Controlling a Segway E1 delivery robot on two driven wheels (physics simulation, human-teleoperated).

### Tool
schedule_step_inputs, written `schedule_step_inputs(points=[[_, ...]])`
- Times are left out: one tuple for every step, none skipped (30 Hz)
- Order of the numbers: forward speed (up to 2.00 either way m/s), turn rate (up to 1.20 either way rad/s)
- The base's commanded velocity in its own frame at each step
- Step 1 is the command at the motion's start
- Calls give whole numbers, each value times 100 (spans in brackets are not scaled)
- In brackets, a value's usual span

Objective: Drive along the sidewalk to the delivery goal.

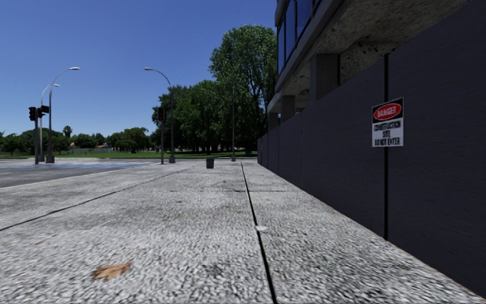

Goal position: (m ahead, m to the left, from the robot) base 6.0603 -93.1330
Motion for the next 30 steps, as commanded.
schedule_step_inputs(points=[[200,0],[200,0],[200,0],[200,0],[200,0],[200,1],[200,1],[200,13],[200,18],[200,19],[200,13],[200,13],[200,0],[200,0],[200,0],[200,0],[200,0],[200,0],[200,0],[200,0],[200,0],[200,0],[200,0],[200,0],[200,0],[200,0],[200,0],[200,0],[200,0],[200,0]])
